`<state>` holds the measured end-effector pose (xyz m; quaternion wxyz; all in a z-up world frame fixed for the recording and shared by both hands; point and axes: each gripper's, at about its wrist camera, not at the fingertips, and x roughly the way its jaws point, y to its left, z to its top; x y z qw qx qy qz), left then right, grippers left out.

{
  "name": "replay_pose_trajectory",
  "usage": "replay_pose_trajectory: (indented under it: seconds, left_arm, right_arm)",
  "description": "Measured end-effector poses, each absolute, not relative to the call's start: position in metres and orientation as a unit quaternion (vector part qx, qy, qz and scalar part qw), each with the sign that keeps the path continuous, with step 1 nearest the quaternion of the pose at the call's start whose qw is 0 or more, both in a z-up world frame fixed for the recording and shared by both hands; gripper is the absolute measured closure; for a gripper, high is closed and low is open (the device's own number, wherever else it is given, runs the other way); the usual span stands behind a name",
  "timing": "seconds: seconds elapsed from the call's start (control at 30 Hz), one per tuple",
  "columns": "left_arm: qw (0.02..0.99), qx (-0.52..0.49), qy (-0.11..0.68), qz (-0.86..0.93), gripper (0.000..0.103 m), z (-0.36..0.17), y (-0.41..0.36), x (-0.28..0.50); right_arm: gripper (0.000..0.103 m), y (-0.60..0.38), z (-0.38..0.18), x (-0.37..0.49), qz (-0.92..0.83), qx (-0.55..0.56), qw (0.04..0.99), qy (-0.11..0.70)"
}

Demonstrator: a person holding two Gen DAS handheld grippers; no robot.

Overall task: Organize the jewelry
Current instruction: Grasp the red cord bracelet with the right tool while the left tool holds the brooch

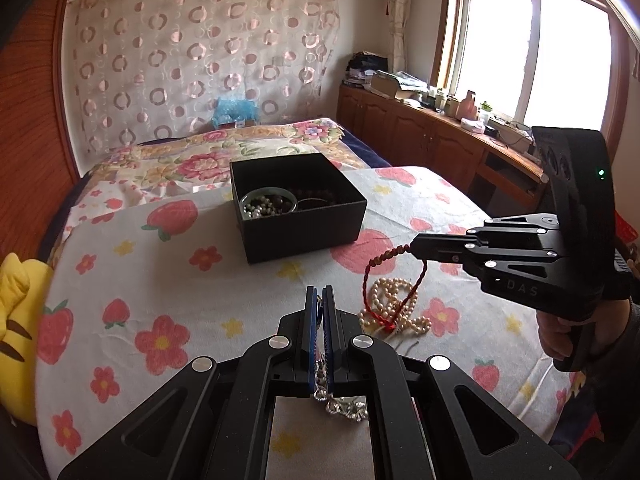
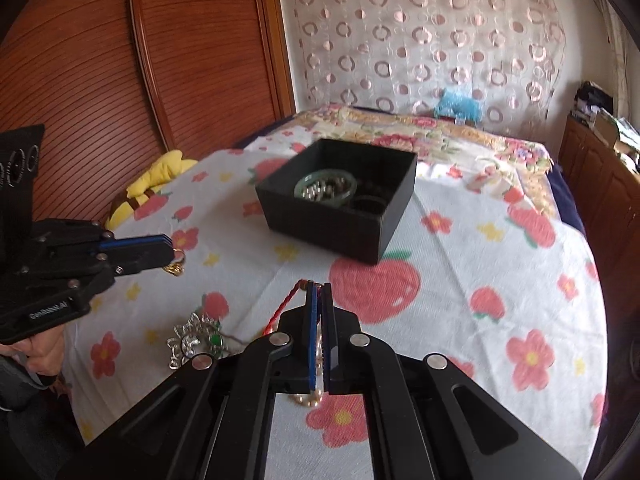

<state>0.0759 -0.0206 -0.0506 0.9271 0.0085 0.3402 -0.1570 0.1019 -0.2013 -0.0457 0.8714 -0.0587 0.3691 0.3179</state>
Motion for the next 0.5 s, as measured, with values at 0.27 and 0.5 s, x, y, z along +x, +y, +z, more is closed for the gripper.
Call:
replay_pose_trajectory:
  seconds: [0.27, 0.5]
  left_arm:
    - [0.928, 0.010, 0.336, -0.160, 0.101, -0.045, -0.022, 0.092]
    - [0.929, 0.012, 0.334, -0.160, 0.101, -0.037, -0.022, 0.111]
  right_arm:
    - [0.101, -0.206, -0.027, 0.111, 0.323, -0.054, 0.879, 0.347]
    - [0.101, -0.201, -0.017, 0.129, 0.330, -0.058, 0.877, 0.344]
